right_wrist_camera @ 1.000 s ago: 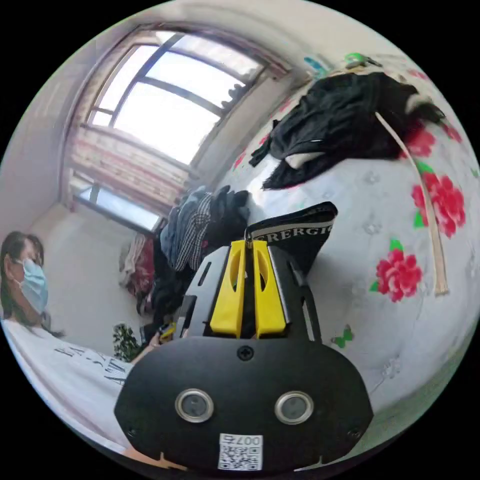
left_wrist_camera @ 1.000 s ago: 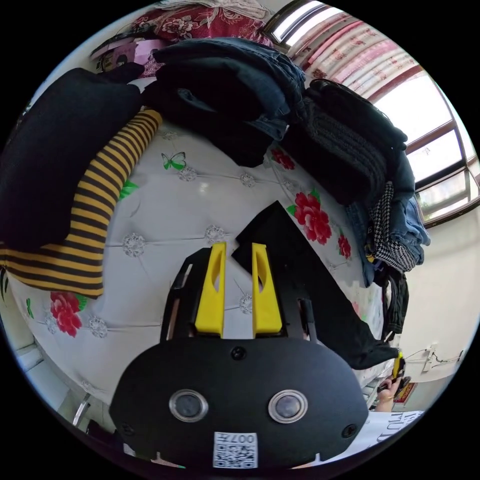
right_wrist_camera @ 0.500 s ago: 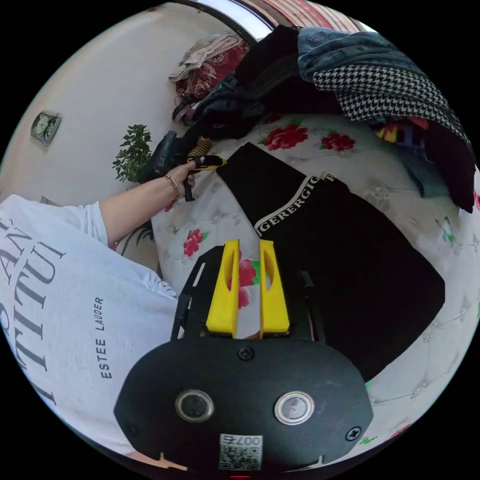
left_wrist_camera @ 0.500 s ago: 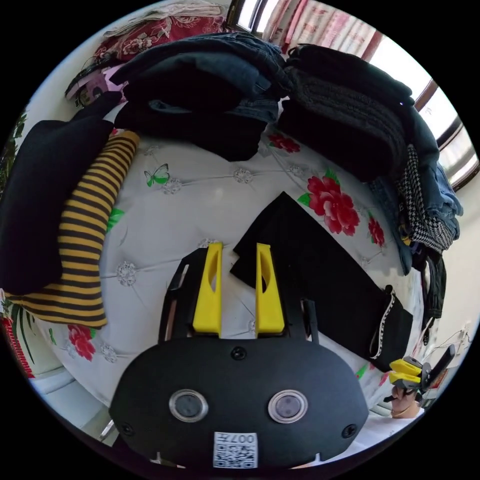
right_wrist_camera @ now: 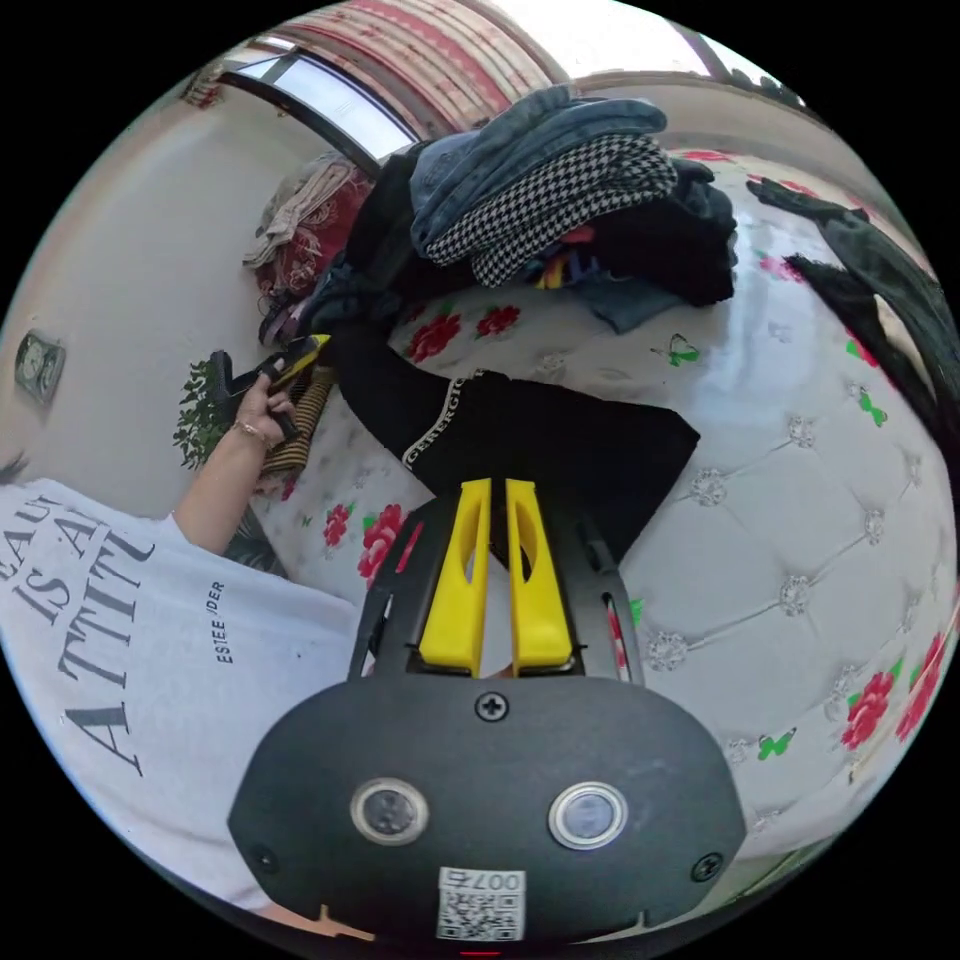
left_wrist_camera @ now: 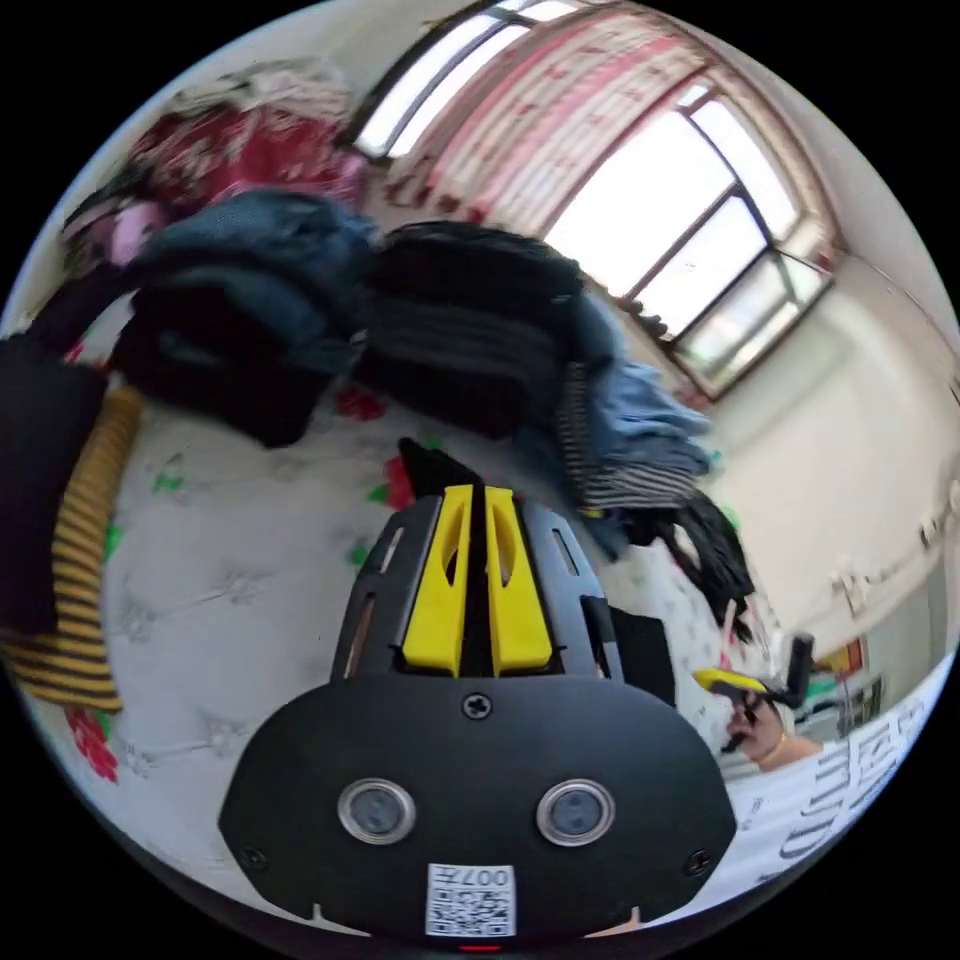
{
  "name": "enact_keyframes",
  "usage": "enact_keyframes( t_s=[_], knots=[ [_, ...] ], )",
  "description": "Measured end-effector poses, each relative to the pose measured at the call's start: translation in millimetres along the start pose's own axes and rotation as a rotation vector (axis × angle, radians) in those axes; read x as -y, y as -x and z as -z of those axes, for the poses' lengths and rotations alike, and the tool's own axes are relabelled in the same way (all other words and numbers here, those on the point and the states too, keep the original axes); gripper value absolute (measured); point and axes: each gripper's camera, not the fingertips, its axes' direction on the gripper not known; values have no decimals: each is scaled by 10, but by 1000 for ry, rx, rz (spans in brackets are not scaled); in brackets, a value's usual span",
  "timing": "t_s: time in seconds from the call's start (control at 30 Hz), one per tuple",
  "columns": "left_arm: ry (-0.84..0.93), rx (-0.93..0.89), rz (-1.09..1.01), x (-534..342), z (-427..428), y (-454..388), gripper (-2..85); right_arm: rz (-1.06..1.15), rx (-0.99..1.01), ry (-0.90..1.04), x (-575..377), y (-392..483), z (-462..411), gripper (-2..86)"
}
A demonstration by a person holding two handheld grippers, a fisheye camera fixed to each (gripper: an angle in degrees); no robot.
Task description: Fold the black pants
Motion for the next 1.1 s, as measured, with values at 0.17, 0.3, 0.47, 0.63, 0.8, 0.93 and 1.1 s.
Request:
enact_keyframes(
  t_s=[0.17,0.3,0.47,0.63,0.8,0.93,1.1],
  knots=[
    [81,-378,-426,-358,94,-1668,18,-134,-51,-115,-206,-385,373,19],
    [317,-510,-555,-1041,-408,-2360,79,-245,-28,-162,-334,-688,450,44],
    [434,-355,-365,-1337,-679,-1771,96,-364,43,-159,-548,-1084,380,77],
    [458,-106,-195,-1173,-780,-891,118,-432,127,-113,-602,-1408,113,86],
    [587,-51,-143,-1104,-1278,-639,90,-385,155,-9,-330,-1472,-289,73],
    [626,-140,-207,-1049,-1535,-770,7,-358,215,71,-129,-1525,-416,46],
    [499,-380,-154,-721,-1229,-905,-3,-196,311,-52,220,-1227,165,25]
  ],
)
